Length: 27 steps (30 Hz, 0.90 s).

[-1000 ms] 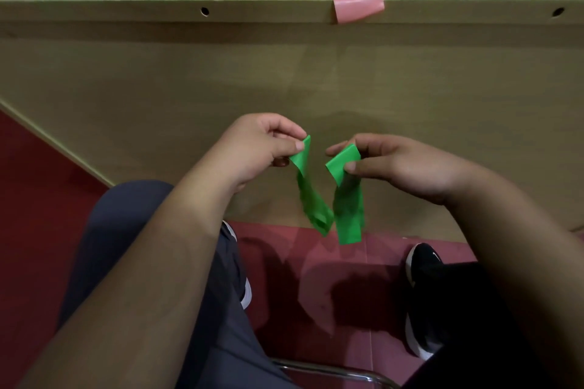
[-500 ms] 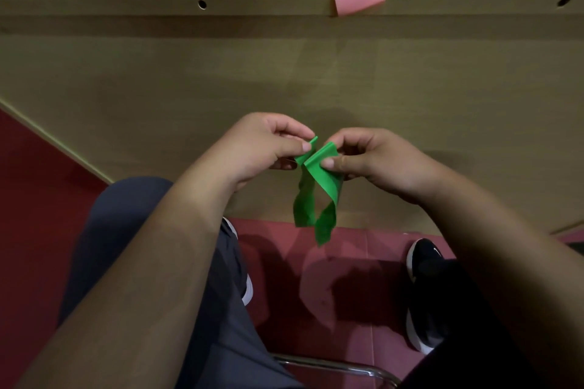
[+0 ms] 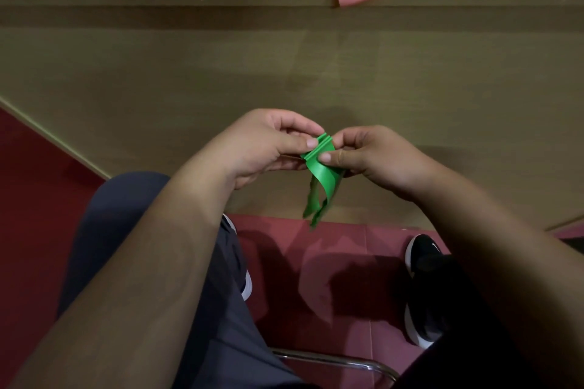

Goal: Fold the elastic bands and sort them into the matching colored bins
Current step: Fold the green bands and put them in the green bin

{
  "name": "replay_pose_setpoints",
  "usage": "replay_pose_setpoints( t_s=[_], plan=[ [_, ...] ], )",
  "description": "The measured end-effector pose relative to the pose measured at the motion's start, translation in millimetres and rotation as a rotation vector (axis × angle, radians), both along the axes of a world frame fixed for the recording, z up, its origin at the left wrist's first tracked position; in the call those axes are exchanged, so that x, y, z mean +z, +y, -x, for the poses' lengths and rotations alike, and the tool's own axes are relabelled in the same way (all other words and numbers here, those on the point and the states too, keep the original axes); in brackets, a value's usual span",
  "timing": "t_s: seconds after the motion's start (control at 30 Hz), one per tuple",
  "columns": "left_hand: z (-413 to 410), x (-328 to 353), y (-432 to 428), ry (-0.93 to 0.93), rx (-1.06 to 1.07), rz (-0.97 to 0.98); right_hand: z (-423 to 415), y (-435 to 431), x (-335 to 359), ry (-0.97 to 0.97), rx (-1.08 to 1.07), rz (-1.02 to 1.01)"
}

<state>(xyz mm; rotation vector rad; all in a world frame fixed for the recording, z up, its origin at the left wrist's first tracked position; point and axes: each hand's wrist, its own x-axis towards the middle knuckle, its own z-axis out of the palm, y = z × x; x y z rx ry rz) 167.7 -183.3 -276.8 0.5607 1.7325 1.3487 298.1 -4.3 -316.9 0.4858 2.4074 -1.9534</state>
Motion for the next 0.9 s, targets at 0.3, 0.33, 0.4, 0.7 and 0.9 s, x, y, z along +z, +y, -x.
replay_pose_setpoints(
  t_s=[0.3, 0.33, 0.4, 0.7, 0.9],
  plan=[
    [0.9, -1.8, -1.0, 0.007, -0.05, -0.019, -0.1, 0.2, 0.0, -0.013, 0.023, 0.017],
    [0.4, -1.9, -1.2, 0.01, -0.053, -0.021, -0.3, 0.2, 0.0, -0.015, 0.029, 0.023],
    [-0.1, -2.5, -1.1, 0.01, -0.056, -0.027, -0.6, 1.2, 0.4, -0.022, 0.043, 0.034],
    [-1.1, 2.1, -2.1, -0.019, -0.069, -0.018, 0.4, 7.4, -1.1, -0.061, 0.106, 0.154],
    [1.6, 1.2, -2.6, -0.034, -0.08, 0.026, 1.0, 9.7, -1.3, -0.099, 0.128, 0.231]
  ],
)
